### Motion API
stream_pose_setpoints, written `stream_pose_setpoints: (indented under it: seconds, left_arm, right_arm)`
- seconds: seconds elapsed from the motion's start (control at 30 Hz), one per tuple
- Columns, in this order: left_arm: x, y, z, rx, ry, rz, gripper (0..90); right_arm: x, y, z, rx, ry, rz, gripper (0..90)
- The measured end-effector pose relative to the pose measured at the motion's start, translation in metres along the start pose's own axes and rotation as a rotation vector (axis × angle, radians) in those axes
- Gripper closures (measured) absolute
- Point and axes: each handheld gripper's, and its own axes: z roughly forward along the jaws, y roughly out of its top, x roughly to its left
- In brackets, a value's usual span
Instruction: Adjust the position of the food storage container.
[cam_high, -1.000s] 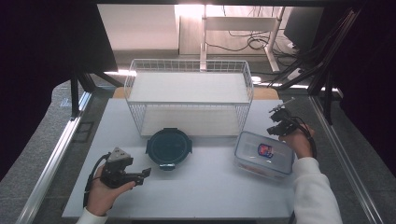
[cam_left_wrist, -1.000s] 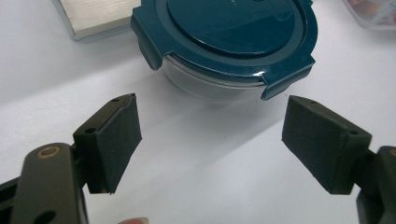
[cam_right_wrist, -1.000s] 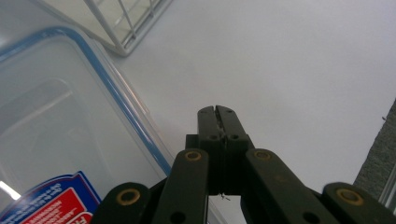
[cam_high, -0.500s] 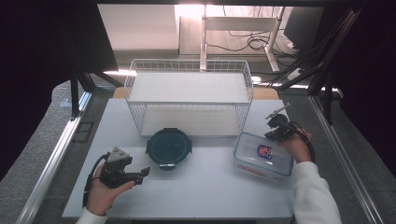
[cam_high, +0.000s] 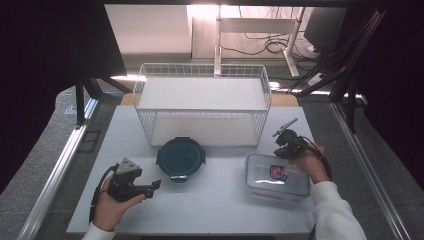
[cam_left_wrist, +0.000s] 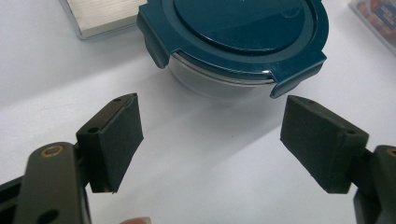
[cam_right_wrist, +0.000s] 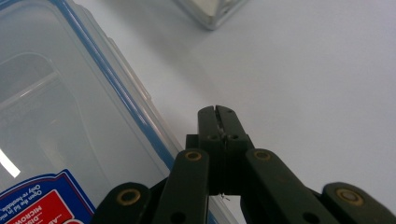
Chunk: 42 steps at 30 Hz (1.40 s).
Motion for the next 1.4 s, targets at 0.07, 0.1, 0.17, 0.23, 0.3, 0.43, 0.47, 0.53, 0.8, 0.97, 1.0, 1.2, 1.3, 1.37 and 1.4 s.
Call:
stream_pose_setpoints:
  seconds: [0.07,0.1,0.17,0.23,0.3,0.43,0.47,0.53,0.8,0.97,1.0,1.2,1.3,1.37,1.4]
  left_arm:
    - [0.0,0.0,0.0,0.001,0.0,0.0,20.7]
    - [0.0,0.0,0.0,0.001,0.001,-0.001,20.7]
    - [0.0,0.0,-0.001,0.001,0.001,-0.002,20.7]
    - [0.0,0.0,-0.001,0.001,0.001,-0.001,20.8]
    - [-0.001,0.0,-0.001,0.002,0.003,0.0,20.8]
    - [-0.001,0.0,-0.001,0.005,0.004,0.005,20.8]
    - [-0.001,0.0,-0.001,0.006,0.004,0.006,20.8]
    - [-0.001,0.0,0.0,0.005,0.003,0.004,20.8]
    - [-0.002,0.0,-0.003,-0.012,-0.003,-0.008,20.8]
    - [0.001,0.0,-0.007,-0.022,0.003,-0.02,20.9]
    - [0.001,0.0,-0.007,-0.022,0.003,-0.02,20.9]
    - [-0.003,0.0,-0.007,-0.021,-0.004,-0.009,20.9]
    - [-0.003,0.0,-0.007,-0.019,-0.001,-0.012,20.9]
    - [-0.001,-0.001,-0.006,-0.014,0.004,-0.013,20.9]
    - [-0.001,-0.001,-0.006,-0.014,0.004,-0.013,20.9]
  right_arm:
    - [0.005,0.0,-0.001,0.003,0.008,-0.02,88.9]
    - [0.01,-0.001,-0.002,0.006,0.009,-0.035,88.9]
    - [0.013,-0.002,-0.003,0.01,0.008,-0.043,88.9]
    - [0.017,-0.003,-0.004,0.015,0.015,-0.051,88.9]
    - [0.02,-0.004,-0.004,0.018,0.017,-0.061,88.9]
    - [0.024,-0.004,-0.005,0.021,0.023,-0.074,88.9]
    - [0.025,-0.005,-0.005,0.022,0.025,-0.076,88.9]
    - [0.026,-0.006,-0.005,0.019,0.024,-0.08,88.9]
    - [0.017,-0.024,-0.036,-0.11,-0.033,0.048,88.8]
    - [0.025,-0.071,-0.073,-0.19,-0.114,0.186,88.8]
    - [0.025,-0.071,-0.073,-0.19,-0.114,0.186,88.8]
    - [0.03,-0.115,-0.078,-0.169,-0.173,0.296,88.7]
    - [0.026,-0.13,-0.064,-0.144,-0.161,0.36,88.8]
    - [0.023,-0.133,-0.057,-0.131,-0.155,0.371,88.8]
    - [0.023,-0.133,-0.057,-0.131,-0.155,0.371,88.8]
